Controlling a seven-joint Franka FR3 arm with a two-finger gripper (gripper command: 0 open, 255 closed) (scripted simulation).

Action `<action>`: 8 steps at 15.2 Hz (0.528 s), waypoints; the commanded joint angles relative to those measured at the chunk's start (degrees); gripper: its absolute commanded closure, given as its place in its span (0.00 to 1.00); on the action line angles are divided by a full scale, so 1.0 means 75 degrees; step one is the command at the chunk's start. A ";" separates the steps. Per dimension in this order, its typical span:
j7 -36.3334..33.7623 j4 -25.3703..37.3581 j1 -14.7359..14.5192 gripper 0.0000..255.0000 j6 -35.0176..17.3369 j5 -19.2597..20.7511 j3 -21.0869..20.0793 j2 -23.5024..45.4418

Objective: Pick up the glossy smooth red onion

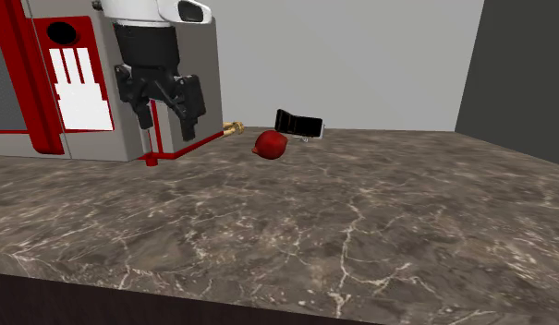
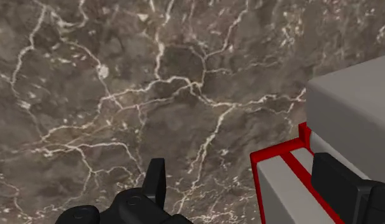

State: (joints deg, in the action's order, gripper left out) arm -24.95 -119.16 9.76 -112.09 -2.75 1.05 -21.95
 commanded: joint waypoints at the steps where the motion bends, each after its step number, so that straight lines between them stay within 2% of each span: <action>1: -0.0279 0.0333 0.0151 0.00 -0.0259 -0.0070 0.0116 0.0482; 8: -0.1213 0.1454 0.0611 0.00 -0.0872 -0.0401 0.0526 0.1875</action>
State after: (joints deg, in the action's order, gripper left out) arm -32.81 -109.85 13.88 -118.07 -5.37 4.59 -9.64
